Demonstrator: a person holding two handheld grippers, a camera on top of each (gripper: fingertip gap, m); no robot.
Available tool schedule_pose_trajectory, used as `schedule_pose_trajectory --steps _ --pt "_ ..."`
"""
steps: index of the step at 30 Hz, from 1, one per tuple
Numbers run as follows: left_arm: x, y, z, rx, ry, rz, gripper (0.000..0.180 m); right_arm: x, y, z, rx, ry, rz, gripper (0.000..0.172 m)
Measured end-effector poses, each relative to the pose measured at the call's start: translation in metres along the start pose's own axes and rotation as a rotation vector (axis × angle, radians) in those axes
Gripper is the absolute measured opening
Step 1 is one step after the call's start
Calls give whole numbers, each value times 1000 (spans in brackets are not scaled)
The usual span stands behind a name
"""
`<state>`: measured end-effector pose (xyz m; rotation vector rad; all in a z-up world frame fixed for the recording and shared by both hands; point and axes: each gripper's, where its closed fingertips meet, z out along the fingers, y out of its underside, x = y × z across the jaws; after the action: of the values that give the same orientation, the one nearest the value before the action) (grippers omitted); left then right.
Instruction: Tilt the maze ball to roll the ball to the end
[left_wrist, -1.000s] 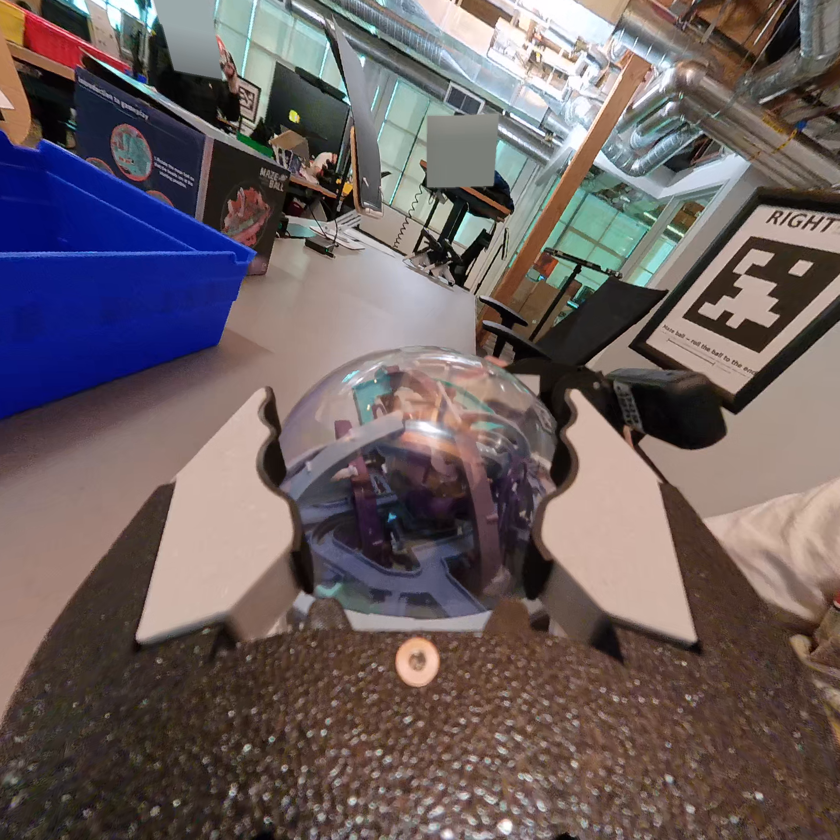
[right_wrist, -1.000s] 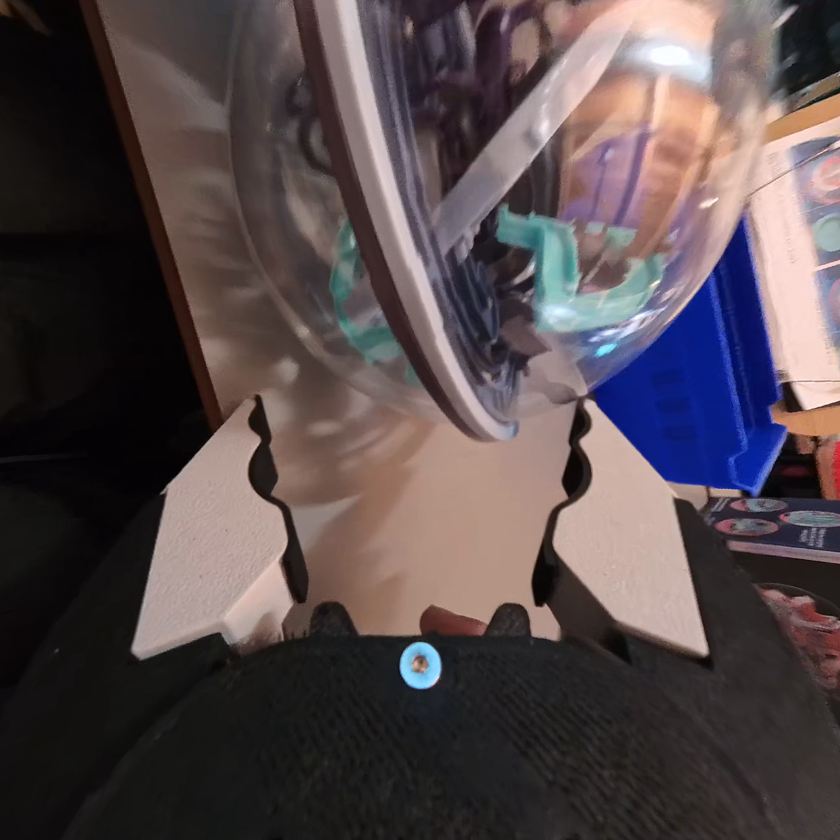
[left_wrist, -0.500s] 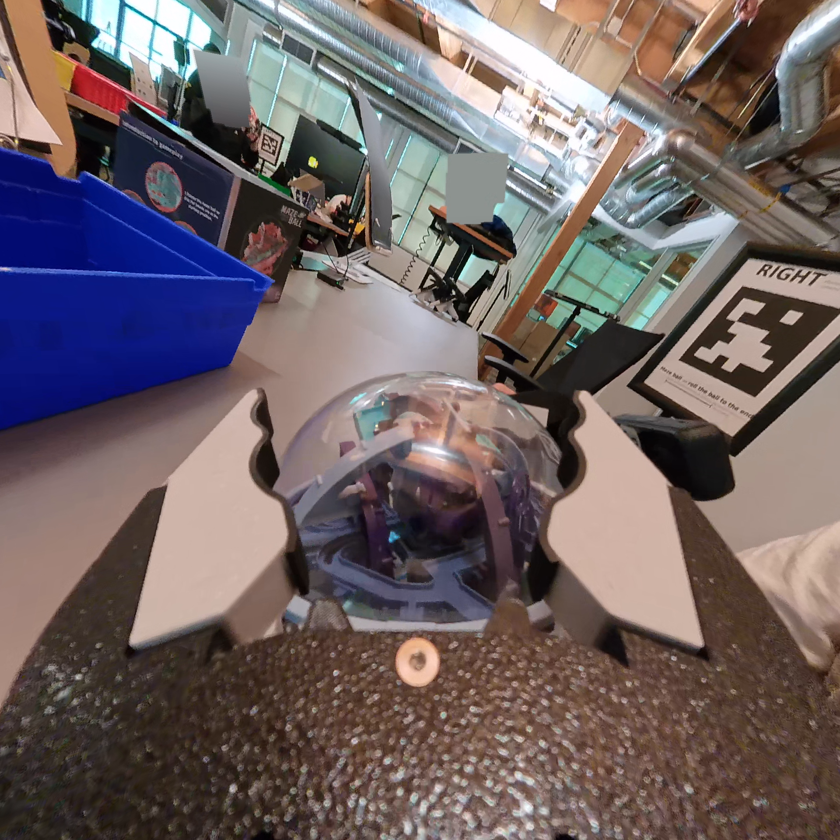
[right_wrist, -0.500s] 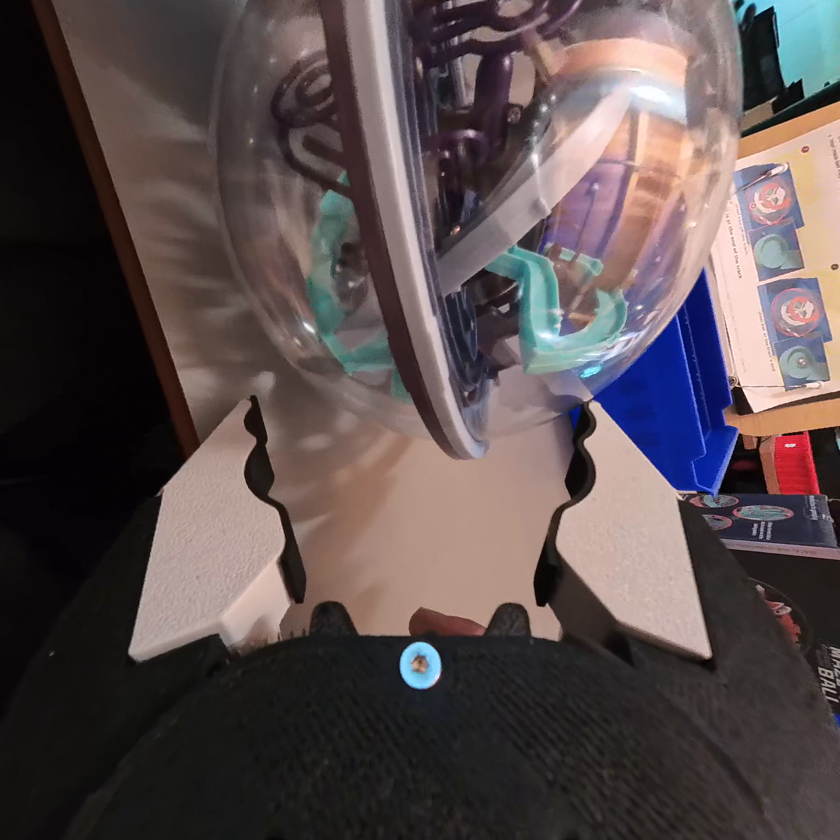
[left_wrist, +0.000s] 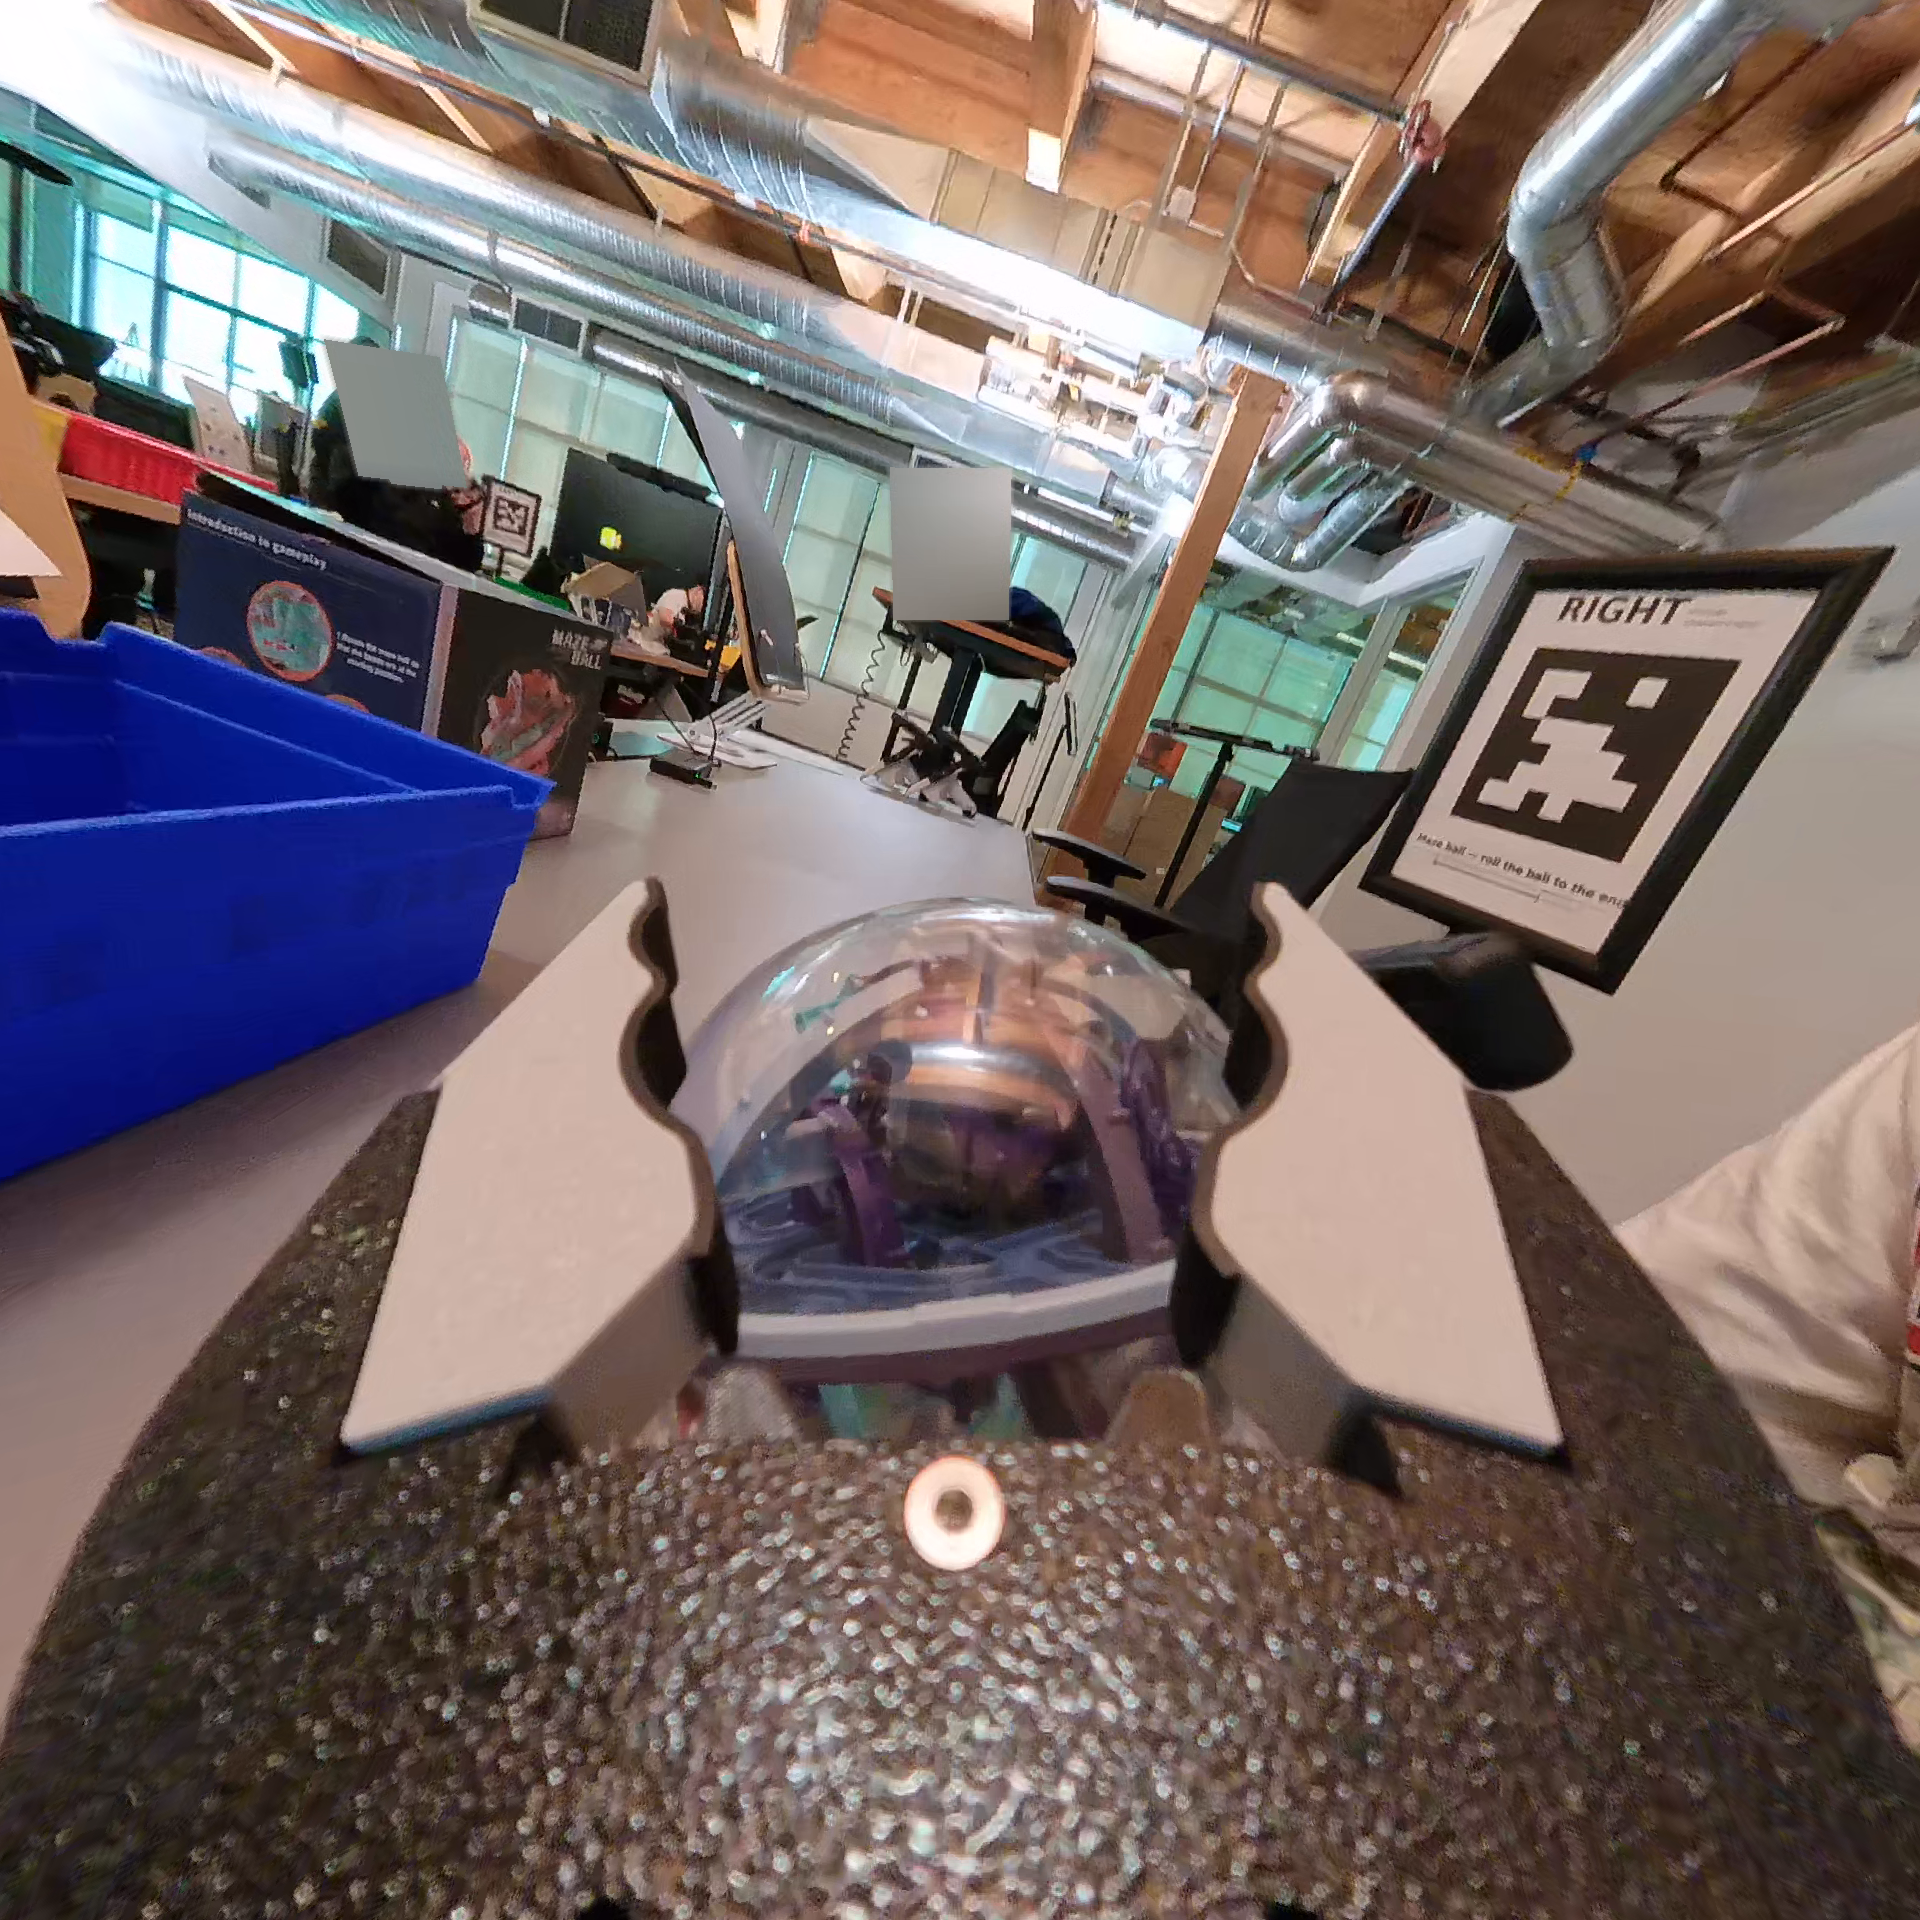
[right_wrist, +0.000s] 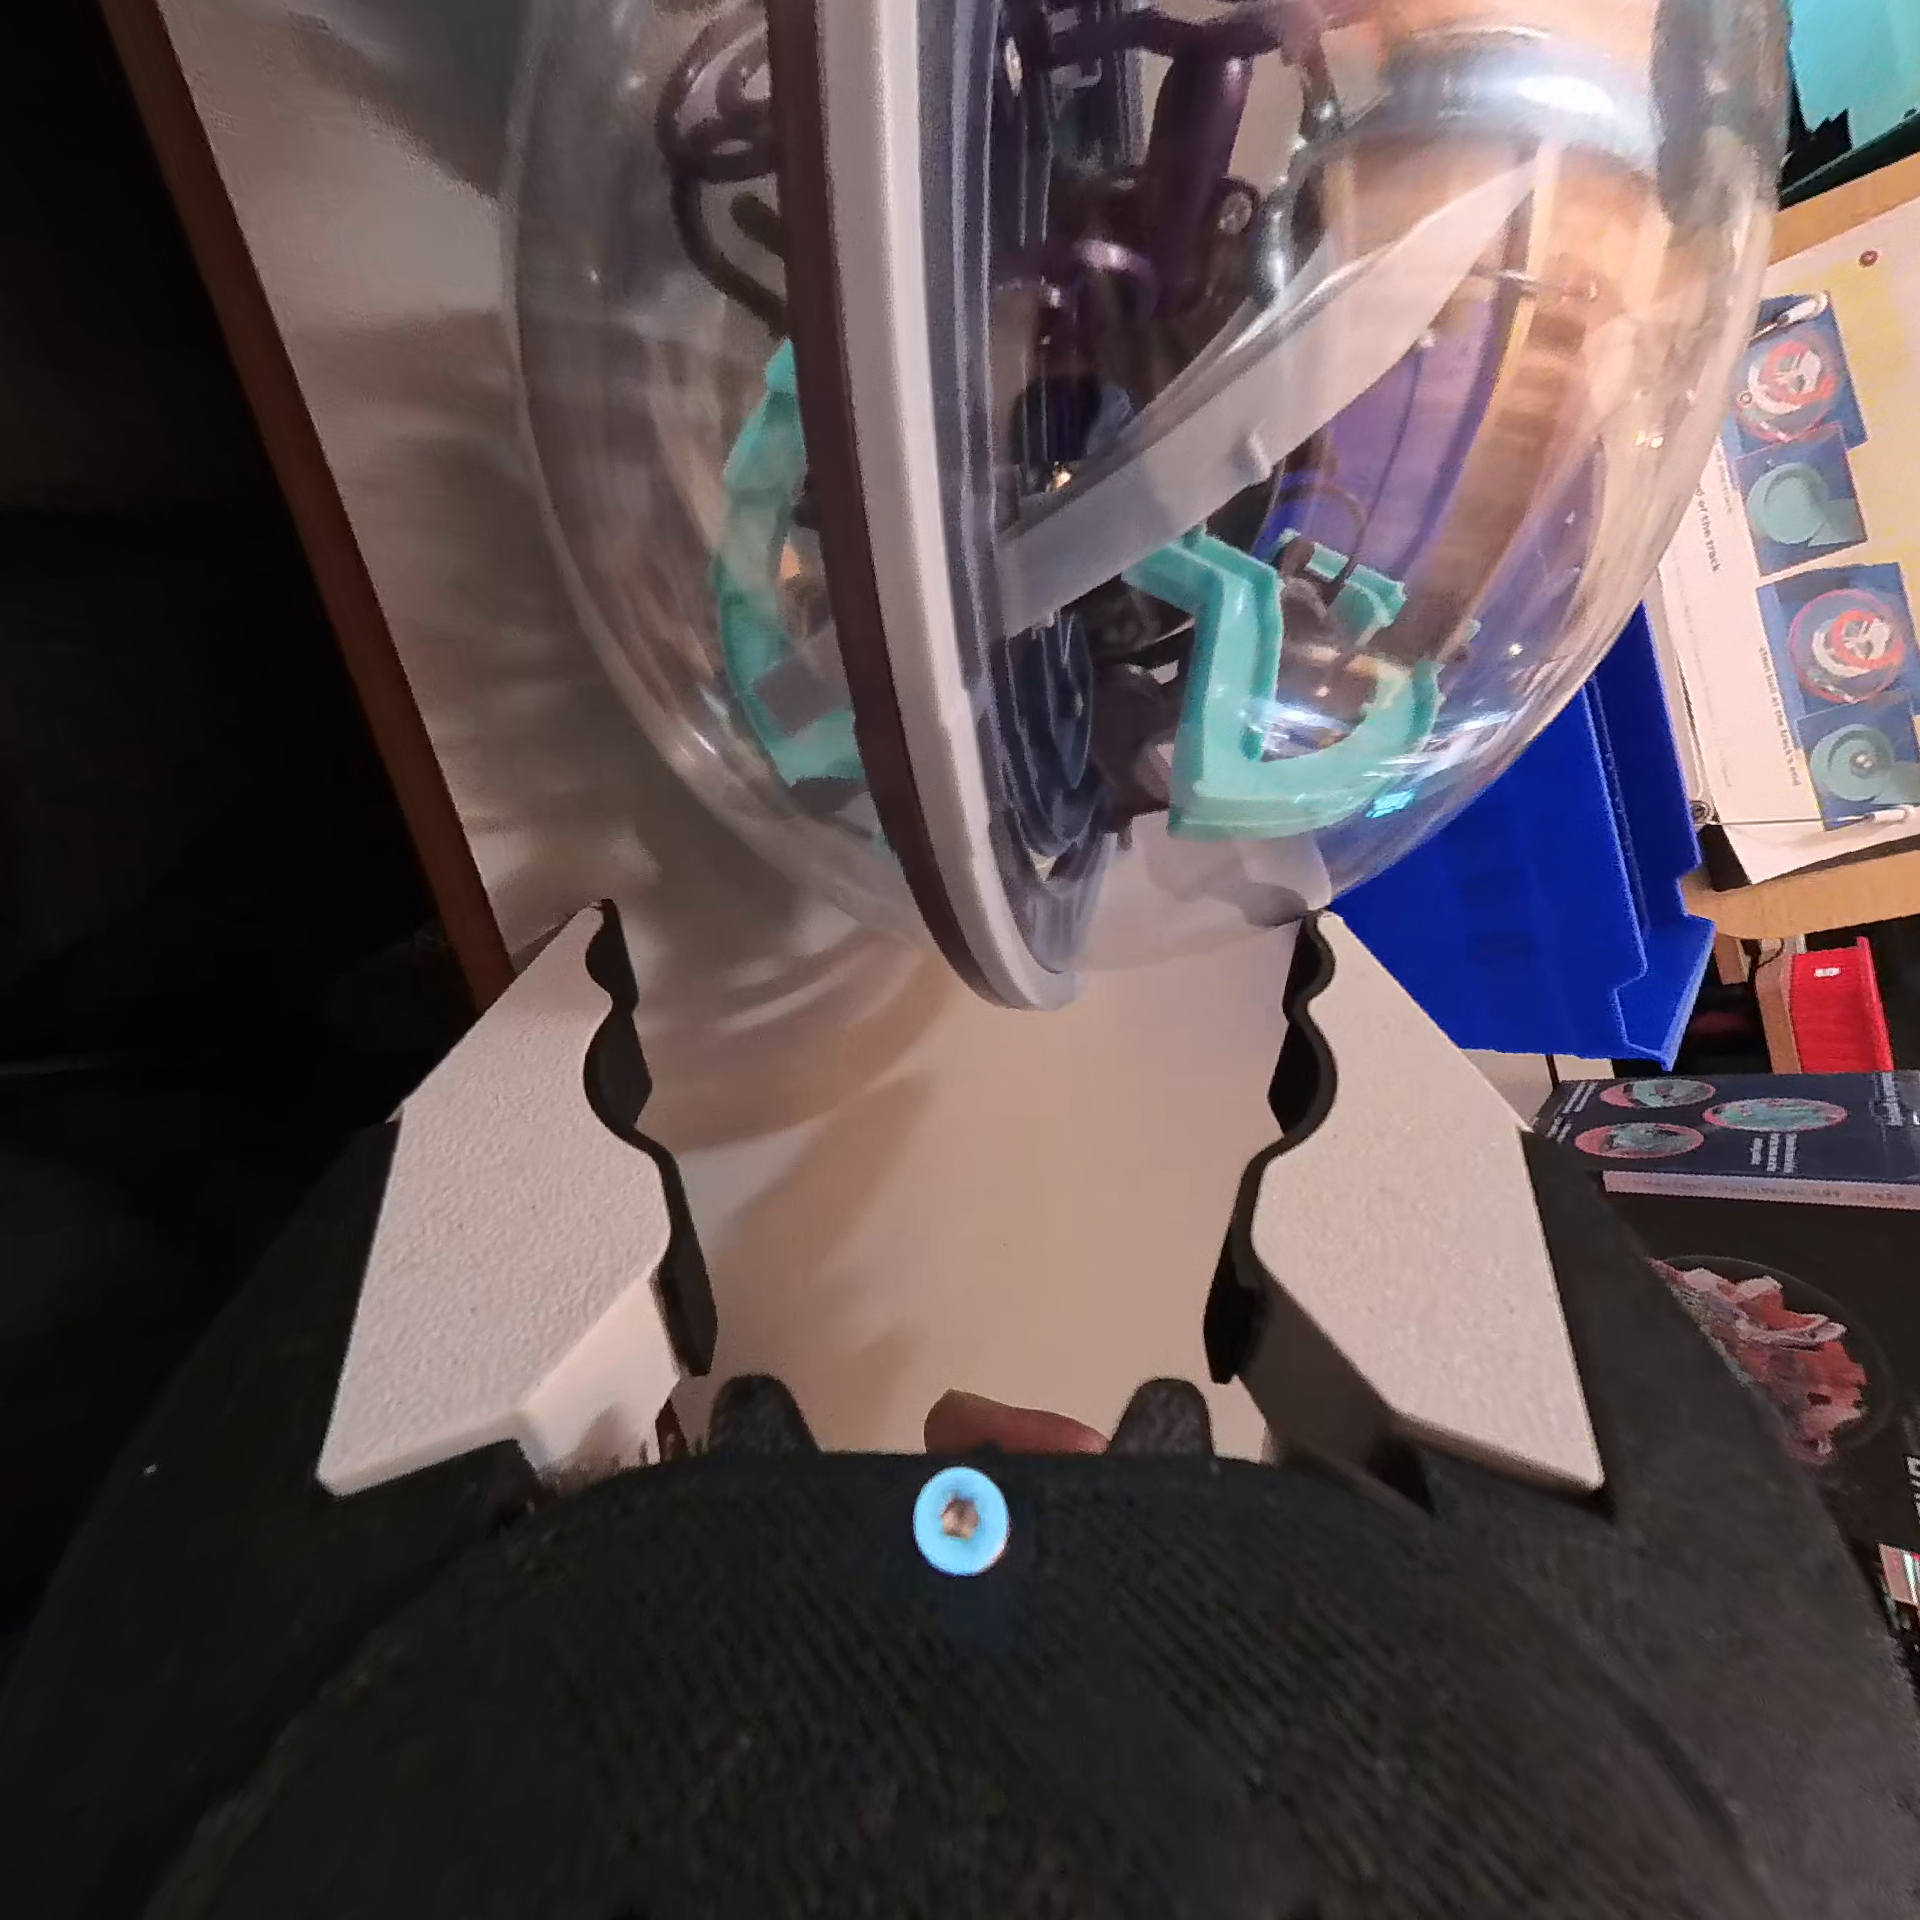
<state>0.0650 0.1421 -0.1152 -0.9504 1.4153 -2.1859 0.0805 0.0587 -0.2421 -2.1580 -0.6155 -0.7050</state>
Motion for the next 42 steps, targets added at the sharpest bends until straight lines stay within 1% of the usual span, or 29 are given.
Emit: schedule_pose_trajectory --steps 5,8,11,13,15,18,24,27,29,31,33,35,37,38,39,42 --pt "-2 17 5 -97 -21 11 122 0 0 -1 -5 2 -4 122" --pt "-10 29 7 -169 -75 -3 137 -1 0 -2 -6 4 -26 121" --pt "-16 39 8 -227 -106 -9 142 -6 -3 -3 4 -13 -43 117" --pt "-16 35 6 -195 -97 4 138 -7 -3 -4 -1 -18 -49 114" --pt "-13 28 4 -164 -73 38 133 -11 -3 -5 -3 -37 -65 106" --pt "-7 21 0 -145 -27 79 120 -15 -2 -4 -11 -56 -80 95" --pt "-8 25 -1 -165 -30 84 124 -12 -2 -4 -27 -35 -123 93" --pt "-6 25 0 -168 -22 91 124 -11 -5 -10 0 -44 -106 93" --pt "-5 25 1 -172 -22 98 123 -7 -11 -14 43 -38 -74 97" --pt "-5 26 2 -173 -23 109 122 -1 -20 -19 100 -21 -48 112" --pt "-4 25 2 -173 -22 115 122 7 -28 -23 157 -13 -9 121" --pt "-2 25 3 -174 -16 123 120 16 -39 -24 251 -36 64 124" --pt "0 25 3 -172 -6 131 118 18 -51 -20 339 -99 145 123" --pt "2 24 4 -168 0 132 117 17 -54 -17 358 -120 164 125" --pt "3 24 4 -163 4 131 117 16 -55 -13 358 -125 171 132" --pt "2 21 4 -152 -4 102 117 11 -51 -2 314 -104 139 148"
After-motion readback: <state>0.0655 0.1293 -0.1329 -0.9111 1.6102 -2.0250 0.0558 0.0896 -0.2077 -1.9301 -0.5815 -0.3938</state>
